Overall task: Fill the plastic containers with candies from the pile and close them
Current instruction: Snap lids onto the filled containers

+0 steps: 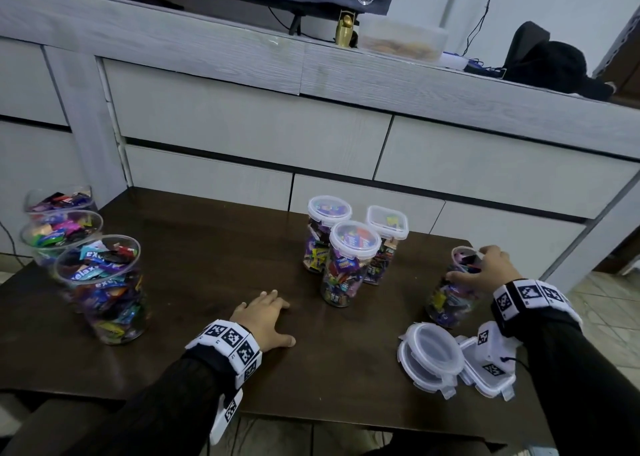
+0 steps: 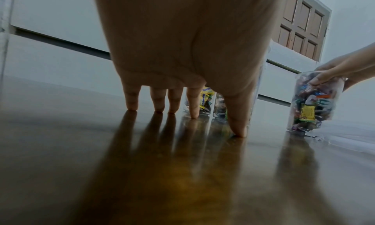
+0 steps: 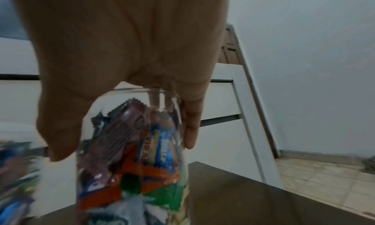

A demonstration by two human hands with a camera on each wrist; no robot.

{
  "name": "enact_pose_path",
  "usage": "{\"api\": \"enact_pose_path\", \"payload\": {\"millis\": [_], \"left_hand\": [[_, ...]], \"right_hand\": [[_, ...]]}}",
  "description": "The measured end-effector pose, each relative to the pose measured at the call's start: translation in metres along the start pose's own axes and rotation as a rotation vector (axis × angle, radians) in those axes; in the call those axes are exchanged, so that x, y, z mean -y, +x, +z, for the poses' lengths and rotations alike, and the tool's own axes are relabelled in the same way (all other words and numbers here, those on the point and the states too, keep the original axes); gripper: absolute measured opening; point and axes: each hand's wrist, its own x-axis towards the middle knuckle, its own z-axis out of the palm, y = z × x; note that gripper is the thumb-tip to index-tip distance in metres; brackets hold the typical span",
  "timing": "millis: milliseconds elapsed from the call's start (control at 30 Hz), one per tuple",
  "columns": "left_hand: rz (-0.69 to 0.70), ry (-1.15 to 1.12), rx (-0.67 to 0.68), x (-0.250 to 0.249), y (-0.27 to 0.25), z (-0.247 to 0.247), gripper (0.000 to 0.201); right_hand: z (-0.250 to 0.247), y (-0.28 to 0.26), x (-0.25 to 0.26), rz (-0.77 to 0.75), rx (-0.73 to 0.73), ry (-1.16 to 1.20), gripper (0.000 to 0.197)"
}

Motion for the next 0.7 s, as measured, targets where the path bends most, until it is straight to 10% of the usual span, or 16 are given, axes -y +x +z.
{"api": "enact_pose_path", "payload": {"millis": [500, 700], "left_hand": [[0.105, 0.008, -0.148, -0.001, -0.015, -0.003, 0.099], [0.424, -0.539, -0.138, -0.013, -0.019, -0.013, 0.101]], "right_hand": [[0.023, -0.104, 0.1, -0.609, 0.284, 0.115, 0.083], [0.041, -0.137, 0.141, -0.832, 0.35, 0.202, 0.088]]}}
